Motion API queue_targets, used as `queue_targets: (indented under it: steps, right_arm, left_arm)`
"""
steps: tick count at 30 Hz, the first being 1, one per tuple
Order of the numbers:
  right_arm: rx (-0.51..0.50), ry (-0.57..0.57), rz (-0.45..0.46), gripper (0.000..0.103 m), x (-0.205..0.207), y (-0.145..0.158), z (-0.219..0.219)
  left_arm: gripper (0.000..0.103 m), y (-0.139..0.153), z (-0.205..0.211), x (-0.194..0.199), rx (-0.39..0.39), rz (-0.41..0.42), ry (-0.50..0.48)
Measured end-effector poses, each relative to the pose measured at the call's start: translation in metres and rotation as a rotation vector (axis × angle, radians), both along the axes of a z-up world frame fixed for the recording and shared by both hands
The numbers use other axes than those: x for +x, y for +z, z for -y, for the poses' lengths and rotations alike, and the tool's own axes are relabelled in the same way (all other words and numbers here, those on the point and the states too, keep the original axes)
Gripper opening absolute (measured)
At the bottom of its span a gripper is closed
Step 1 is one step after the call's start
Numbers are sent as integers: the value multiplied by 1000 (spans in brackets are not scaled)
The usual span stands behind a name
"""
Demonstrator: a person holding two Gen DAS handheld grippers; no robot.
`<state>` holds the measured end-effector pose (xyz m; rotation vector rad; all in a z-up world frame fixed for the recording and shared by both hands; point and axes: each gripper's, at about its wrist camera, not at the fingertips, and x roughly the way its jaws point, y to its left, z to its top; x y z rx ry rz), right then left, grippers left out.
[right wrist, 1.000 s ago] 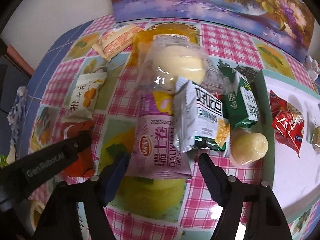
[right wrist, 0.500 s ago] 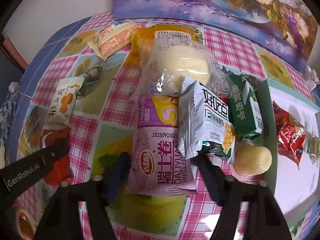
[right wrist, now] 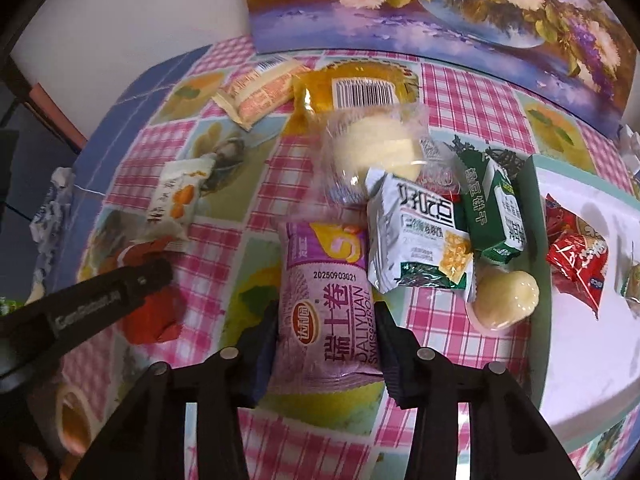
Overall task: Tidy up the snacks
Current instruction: 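Grasp the red pack with white stripe with the left tool while the right tool grasps the purple swiss-roll pack, then carry the red pack with the left tool while the right tool carries the purple pack over the tray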
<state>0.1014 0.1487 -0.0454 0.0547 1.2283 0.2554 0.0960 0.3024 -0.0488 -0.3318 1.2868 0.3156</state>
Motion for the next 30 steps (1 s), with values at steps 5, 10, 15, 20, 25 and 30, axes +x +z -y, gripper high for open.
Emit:
queue_targets:
  steps: [5,10,15,20,25,30]
  right_arm:
    - [47,19,30,47,-11,18,4]
    - [86,19,78,47,-23,43,18]
    - [107,-11,113,47,-29,61,38]
    - [95,-70,138,47,-26,68,59]
    - [84,-162,159,47,-17,76,91]
    - [59,-280,185,47,-11,85,132]
  left_arm:
    - [41,22,5,-7,6,50,-5]
    - [41,45,7,-8,31,95,-7]
    - [41,61,11,-10,56,131,-18]
    - [41,70,27,-7,76,153,-52]
    - [41,78,51,-4,90,171,-97]
    - [41,90,82,0,88,199,-147]
